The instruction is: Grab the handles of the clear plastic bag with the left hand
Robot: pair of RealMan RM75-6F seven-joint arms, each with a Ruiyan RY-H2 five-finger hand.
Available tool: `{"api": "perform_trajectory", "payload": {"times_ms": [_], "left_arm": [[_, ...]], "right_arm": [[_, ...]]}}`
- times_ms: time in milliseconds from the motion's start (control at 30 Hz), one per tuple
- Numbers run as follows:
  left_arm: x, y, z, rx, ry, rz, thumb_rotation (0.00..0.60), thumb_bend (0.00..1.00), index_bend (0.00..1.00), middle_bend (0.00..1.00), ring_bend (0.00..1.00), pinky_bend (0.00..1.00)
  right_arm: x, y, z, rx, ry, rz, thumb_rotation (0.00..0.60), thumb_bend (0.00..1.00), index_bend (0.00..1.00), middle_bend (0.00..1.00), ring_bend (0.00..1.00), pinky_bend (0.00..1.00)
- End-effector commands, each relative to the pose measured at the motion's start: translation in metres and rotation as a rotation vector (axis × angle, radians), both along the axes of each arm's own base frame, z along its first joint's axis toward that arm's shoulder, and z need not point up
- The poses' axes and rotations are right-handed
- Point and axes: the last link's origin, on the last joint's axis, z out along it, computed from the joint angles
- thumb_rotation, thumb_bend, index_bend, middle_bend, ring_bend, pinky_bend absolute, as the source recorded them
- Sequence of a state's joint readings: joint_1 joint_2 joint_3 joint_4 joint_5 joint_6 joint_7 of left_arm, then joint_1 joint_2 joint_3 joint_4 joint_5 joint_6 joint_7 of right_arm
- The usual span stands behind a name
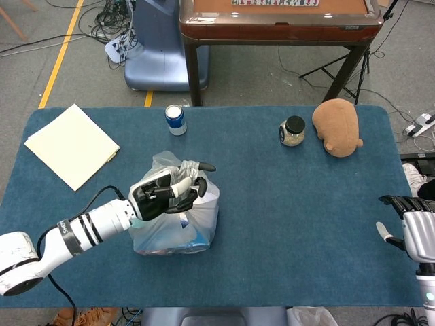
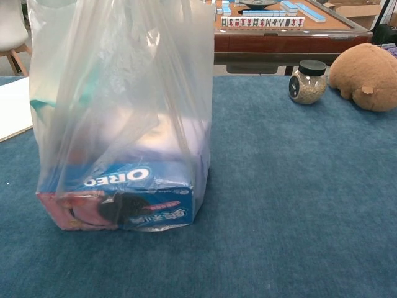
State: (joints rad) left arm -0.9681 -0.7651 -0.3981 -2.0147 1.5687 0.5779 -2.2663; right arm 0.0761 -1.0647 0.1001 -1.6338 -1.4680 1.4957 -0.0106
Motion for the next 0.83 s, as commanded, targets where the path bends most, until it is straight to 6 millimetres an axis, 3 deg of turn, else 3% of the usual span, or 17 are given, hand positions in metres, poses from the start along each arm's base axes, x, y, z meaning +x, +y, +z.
{"api": "perform_trajectory", "payload": {"times_ms": [33, 433, 833], "left_arm": [[0.002, 0.002, 0.009, 0.01, -0.021, -0.018, 0.6, 0.66, 0.3, 0.58, 0.78, 1.0], [0.017, 0.008, 0.039, 0.058, -0.05, -0.045, 0.6, 0.66, 0.3, 0.58, 0.78, 1.0], [0.025, 0.008, 0.046, 0.063, -0.054, -0.041, 0.6, 0.66, 0.29, 0.58, 0.78, 1.0]], "right_arm": [[0.0, 0.0, 0.0, -0.001, 0.0, 0.001, 0.6, 0.27, 0.34, 0.38, 0.3, 0.29], [0.0, 0.002, 0.0, -0.004, -0.002, -0.002, 0.6, 0.27, 0.34, 0.38, 0.3, 0.29], [0.001, 0.001, -0.001, -0.004, -0.004, -0.001, 0.6, 0.27, 0.34, 0.38, 0.3, 0.29]]}}
